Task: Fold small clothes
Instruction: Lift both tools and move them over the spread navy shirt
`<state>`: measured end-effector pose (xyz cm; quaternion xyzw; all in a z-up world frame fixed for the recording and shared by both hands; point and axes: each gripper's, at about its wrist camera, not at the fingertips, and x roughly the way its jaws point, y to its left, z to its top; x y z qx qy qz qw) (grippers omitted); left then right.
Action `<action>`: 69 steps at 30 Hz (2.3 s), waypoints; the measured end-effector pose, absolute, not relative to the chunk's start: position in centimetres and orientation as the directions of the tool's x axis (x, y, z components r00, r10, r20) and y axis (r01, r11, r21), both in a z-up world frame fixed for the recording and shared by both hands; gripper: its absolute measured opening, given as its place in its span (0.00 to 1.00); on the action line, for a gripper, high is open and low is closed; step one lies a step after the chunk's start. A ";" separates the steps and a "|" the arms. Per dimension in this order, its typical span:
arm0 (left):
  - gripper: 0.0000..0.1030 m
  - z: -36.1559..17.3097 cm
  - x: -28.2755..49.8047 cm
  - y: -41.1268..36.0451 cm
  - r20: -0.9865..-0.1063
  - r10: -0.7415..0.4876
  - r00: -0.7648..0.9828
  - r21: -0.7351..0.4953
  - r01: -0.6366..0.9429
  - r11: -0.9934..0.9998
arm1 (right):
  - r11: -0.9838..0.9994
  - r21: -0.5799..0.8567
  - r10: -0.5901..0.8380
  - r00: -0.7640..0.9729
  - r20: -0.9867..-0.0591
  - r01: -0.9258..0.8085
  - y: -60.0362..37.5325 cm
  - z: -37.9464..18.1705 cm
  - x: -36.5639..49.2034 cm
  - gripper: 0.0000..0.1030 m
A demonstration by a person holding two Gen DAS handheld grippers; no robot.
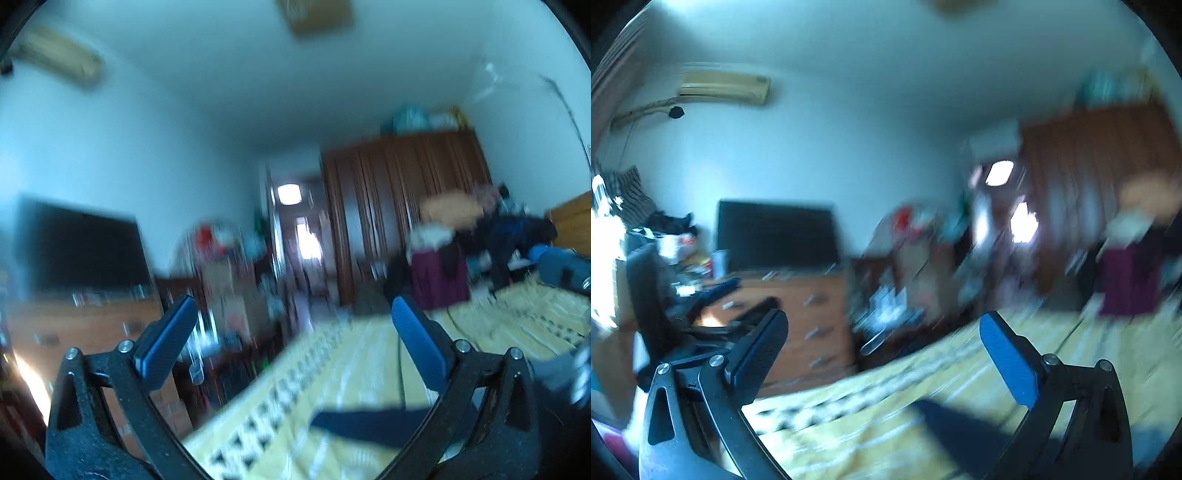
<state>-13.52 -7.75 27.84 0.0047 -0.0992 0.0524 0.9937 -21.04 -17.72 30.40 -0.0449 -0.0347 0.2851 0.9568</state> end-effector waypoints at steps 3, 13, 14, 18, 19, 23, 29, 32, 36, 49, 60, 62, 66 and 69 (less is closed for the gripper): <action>1.00 27.7 -14.8 -11.1 0.308 0.152 0.939 -0.165 -0.104 0.981 | 0.906 -0.145 0.417 0.898 0.140 -0.398 -25.1 31.5 -28.4 1.00; 1.00 29.6 -4.1 -22.5 0.040 -0.218 0.975 0.103 0.213 0.972 | 0.959 -0.066 0.239 0.909 -0.340 -0.277 -44.2 27.9 -37.6 1.00; 1.00 30.0 -4.4 -23.2 0.046 -0.247 0.968 0.099 0.241 0.965 | 0.970 -0.067 0.197 0.914 -0.355 -0.235 -46.0 27.1 -37.6 1.00; 1.00 31.3 -6.4 -25.1 -0.042 -0.387 0.921 -0.024 0.386 0.922 | 0.995 0.005 0.088 0.890 -0.448 -0.096 -53.4 25.6 -37.0 1.00; 1.00 30.8 -5.6 -25.6 -0.109 -0.429 0.897 -0.074 0.423 0.903 | 0.997 0.042 0.078 0.876 -0.476 -0.066 -55.3 25.1 -36.8 1.00; 1.00 26.1 -4.6 -29.4 -0.310 -0.452 0.836 -0.117 0.438 0.891 | 0.999 0.040 -0.009 0.864 -0.504 0.033 -59.4 24.6 -35.2 1.00; 1.00 13.8 -1.8 -35.8 -0.648 -0.424 0.632 -0.112 0.472 0.874 | 0.977 0.090 -0.086 0.750 -0.656 0.191 -68.7 19.1 -31.4 1.00; 1.00 9.3 -1.5 -37.7 -0.750 -0.406 0.522 -0.141 0.473 0.869 | 0.931 0.221 -0.068 0.732 -0.678 0.292 -76.2 18.3 -30.4 1.00; 1.00 5.5 -2.2 -40.1 -0.811 -0.348 0.470 -0.106 0.467 0.878 | 0.833 0.304 -0.150 0.718 -0.680 0.461 -88.7 18.8 -29.5 1.00; 1.00 2.7 -7.5 -41.4 -0.872 -0.226 0.434 0.017 0.488 0.873 | 0.599 0.331 -0.309 0.592 -0.744 0.729 -112.8 13.8 -26.0 1.00; 1.00 2.9 -8.8 -41.5 -0.872 -0.225 0.436 0.022 0.493 0.870 | 0.644 0.276 -0.326 0.583 -0.744 0.713 -113.5 12.9 -22.9 0.89; 1.00 2.7 -8.8 -41.5 -0.867 -0.226 0.444 0.025 0.491 0.871 | 0.634 0.264 -0.337 0.566 -0.752 0.727 -113.4 12.6 -23.6 0.62; 1.00 2.9 -9.9 -41.6 -0.859 -0.220 0.462 0.041 0.491 0.870 | 0.641 0.291 -0.315 0.589 -0.744 0.710 -113.1 13.3 -23.4 0.19; 0.95 3.6 -10.7 -41.6 -0.849 -0.219 0.482 0.058 0.497 0.866 | 0.705 0.316 -0.307 0.675 -0.671 0.635 -109.8 16.8 -22.8 0.15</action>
